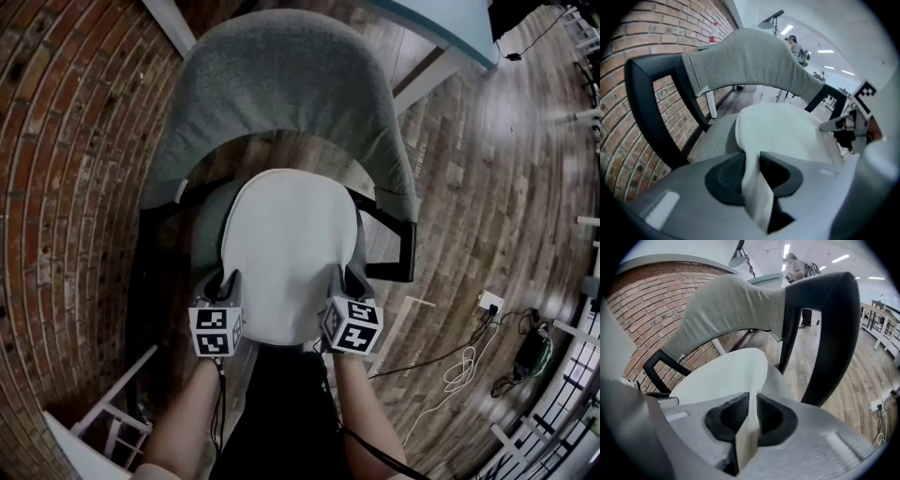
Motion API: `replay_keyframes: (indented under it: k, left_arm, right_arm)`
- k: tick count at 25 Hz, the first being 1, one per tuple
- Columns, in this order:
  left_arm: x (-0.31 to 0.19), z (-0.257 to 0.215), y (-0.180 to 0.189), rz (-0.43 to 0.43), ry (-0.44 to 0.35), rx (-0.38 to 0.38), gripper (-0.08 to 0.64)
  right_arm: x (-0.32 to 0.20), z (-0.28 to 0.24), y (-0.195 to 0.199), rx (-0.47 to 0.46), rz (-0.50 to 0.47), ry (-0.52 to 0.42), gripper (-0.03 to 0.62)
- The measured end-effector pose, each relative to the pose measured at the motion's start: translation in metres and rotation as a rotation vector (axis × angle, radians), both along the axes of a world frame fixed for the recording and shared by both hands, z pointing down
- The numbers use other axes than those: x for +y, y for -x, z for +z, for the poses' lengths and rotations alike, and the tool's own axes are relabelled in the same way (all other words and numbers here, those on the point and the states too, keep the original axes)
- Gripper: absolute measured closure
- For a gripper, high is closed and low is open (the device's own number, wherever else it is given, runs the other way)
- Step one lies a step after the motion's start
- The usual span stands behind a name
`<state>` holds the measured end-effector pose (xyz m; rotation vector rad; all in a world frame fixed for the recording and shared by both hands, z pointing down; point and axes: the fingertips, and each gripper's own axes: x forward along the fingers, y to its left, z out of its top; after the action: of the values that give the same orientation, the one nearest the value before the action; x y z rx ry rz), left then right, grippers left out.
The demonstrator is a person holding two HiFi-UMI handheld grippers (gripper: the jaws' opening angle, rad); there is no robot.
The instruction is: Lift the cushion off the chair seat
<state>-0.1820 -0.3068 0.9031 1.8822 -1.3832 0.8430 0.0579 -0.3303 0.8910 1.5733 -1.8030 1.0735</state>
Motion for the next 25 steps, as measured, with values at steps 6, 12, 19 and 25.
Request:
replay_keyframes:
  k: [6, 12, 19, 25]
  left_arm:
    - [0.016, -0.028, -0.009, -0.031, -0.019, -0.003, 0.476]
    - [0.033, -0.078, -0.013, -0.068, -0.06, -0.001, 0.479]
    - [0.058, -0.17, -0.019, -0.085, -0.111, 0.009, 0.479]
    - [0.09, -0.244, -0.027, -0.107, -0.168, 0.006, 0.479]
  right_arm:
    - [0.005, -0.026, -0.006, -0.001, -0.029, -0.009, 0.551]
    - [0.012, -0.078, -0.009, -0.017, -0.061, -0.056, 0.552]
    - [0.032, -0.169, -0.016, -0.019, -0.12, -0.096, 0.552]
    - [0.058, -0.249, -0.021, -0.024, -0.15, -0.156, 0.552]
